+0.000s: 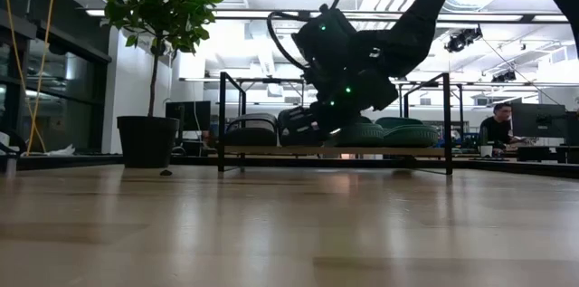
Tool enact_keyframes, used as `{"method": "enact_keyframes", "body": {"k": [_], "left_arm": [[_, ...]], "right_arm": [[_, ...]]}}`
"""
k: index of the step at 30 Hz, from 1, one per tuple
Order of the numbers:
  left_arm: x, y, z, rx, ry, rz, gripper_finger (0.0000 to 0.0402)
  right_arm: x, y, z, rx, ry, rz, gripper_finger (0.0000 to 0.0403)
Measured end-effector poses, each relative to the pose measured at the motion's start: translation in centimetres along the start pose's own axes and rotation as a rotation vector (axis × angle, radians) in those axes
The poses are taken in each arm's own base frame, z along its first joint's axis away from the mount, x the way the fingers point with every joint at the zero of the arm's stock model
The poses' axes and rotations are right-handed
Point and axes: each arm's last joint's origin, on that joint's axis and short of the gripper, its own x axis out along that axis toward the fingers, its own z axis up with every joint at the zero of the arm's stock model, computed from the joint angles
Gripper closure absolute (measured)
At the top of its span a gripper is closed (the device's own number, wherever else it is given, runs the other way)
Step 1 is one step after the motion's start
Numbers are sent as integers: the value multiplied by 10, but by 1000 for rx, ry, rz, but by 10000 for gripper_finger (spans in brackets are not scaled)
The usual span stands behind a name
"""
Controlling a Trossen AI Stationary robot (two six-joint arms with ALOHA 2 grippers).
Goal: Pick and place slides into the shelf
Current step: Put the black slipper on the shelf
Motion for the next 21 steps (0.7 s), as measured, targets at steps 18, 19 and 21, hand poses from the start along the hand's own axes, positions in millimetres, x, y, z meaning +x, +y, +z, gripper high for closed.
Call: {"method": "enact_keyframes", "body": {"k": [18, 19, 21], "left_arm": [[0, 0, 0, 1, 4, -6, 373], [0, 0, 0, 1, 4, -6, 373], [0, 0, 0, 1, 4, -6, 373]], "right_arm": [[6, -1, -1, -9, 23, 48, 392], [9, -2, -1, -9, 29, 62, 388], [13, -3, -1, -7, 40, 83, 378]]}}
